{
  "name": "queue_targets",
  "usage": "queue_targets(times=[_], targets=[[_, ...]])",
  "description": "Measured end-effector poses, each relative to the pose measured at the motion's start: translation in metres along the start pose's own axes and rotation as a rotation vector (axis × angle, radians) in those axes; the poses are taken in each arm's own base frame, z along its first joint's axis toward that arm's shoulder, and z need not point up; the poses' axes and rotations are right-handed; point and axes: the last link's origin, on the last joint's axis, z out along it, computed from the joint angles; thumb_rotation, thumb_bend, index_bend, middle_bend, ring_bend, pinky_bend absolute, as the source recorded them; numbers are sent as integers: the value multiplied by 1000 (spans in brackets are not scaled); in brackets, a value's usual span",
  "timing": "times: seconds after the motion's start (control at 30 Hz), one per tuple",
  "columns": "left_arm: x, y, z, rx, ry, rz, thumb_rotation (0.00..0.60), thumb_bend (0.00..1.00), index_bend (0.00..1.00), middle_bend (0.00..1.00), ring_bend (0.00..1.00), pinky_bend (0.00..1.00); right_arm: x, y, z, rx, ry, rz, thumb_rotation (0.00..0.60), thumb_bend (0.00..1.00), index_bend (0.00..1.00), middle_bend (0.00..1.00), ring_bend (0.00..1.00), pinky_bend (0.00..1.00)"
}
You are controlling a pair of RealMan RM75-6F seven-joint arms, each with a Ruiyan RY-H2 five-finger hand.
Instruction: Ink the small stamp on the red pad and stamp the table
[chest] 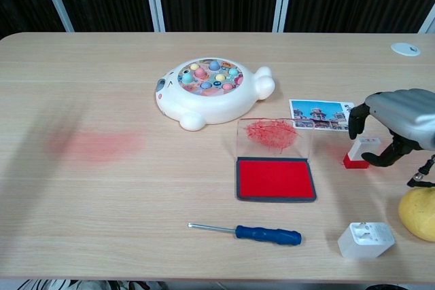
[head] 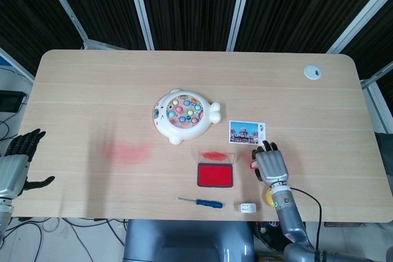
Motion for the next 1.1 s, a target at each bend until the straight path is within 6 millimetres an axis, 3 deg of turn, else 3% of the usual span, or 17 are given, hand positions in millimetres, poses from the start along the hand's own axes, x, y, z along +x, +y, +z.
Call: queue_targets(times=[1.1], targets=[[0,0,0,6,-7,-5,600,0,0,0,0,0,-11,1,8,-26,-24,14,600,442,511,413,156,194]])
